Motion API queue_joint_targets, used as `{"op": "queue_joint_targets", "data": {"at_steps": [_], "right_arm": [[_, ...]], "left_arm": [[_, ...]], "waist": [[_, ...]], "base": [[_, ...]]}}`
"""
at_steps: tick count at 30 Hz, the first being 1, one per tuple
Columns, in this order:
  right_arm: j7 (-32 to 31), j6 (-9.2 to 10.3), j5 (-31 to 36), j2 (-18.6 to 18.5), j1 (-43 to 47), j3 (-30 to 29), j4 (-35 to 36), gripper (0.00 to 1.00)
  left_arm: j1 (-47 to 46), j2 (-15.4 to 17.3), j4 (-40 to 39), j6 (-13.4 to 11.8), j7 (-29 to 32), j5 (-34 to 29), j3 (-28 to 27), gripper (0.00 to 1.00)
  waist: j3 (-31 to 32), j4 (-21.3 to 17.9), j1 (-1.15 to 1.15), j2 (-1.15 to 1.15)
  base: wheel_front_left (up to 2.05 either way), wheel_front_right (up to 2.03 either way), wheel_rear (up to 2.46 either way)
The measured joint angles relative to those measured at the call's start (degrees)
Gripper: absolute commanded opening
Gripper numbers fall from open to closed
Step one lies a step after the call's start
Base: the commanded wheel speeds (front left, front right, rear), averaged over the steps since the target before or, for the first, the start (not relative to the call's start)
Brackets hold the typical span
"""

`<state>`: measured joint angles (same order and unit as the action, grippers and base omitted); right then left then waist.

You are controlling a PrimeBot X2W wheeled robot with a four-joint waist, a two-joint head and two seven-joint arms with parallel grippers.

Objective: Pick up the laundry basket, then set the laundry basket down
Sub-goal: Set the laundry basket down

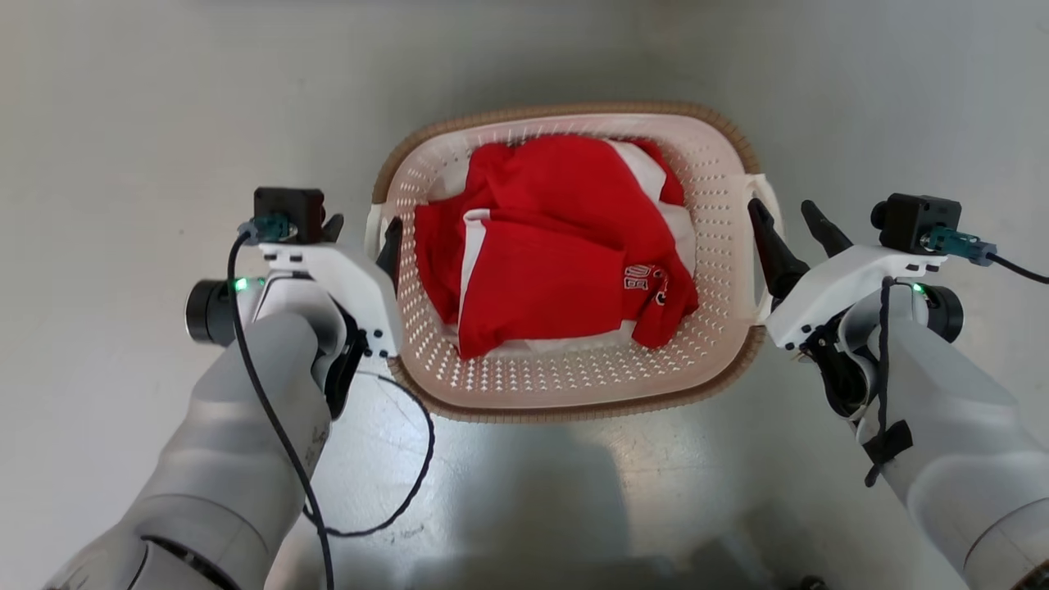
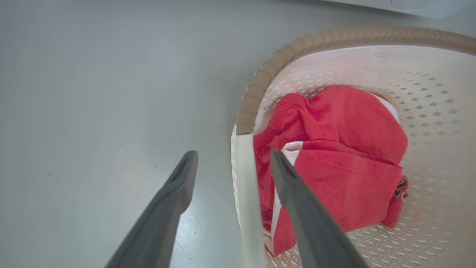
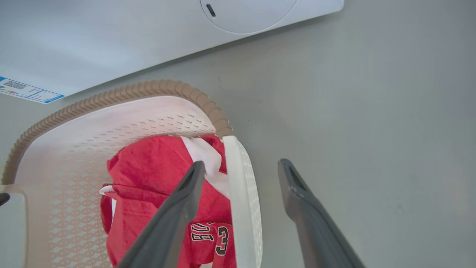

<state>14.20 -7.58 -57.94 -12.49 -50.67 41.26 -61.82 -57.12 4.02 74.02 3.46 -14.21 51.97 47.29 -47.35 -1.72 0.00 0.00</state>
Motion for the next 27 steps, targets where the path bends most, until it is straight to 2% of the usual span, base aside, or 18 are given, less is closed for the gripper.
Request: {"op": "queue_joint_targets", "data": {"at_steps": [7, 13, 18, 27], "right_arm": [[0.0, 0.00, 0.5, 0.8, 0.8, -0.4, 0.0, 1.00], [0.0, 0.00, 1.9, 0.9, 4.5, -1.5, 0.5, 1.00], [0.0, 0.00, 4.2, 0.8, 8.1, -3.3, 3.2, 1.00], [0.0, 0.01, 11.7, -0.3, 16.3, -11.4, 11.6, 1.00]], "left_arm": [[3.4, 1.2, -0.3, 0.0, -0.2, 0.5, -1.8, 1.00], [7.3, 3.6, -5.2, 0.0, -0.3, -0.4, -5.7, 1.00], [12.4, 5.0, -10.8, -0.9, -0.3, -3.9, -10.5, 1.00], [22.9, 5.5, -20.9, -1.4, -0.3, -12.8, -19.5, 1.00]], "waist": [[4.9, -1.1, 0.00, 0.00], [10.7, -2.1, 0.00, 0.00], [16.5, -2.8, 0.00, 0.00], [27.5, -3.7, 0.00, 0.00]], "base": [[0.00, 0.00, 0.00], [0.00, 0.00, 0.00], [0.00, 0.00, 0.00], [0.00, 0.00, 0.00]]}}
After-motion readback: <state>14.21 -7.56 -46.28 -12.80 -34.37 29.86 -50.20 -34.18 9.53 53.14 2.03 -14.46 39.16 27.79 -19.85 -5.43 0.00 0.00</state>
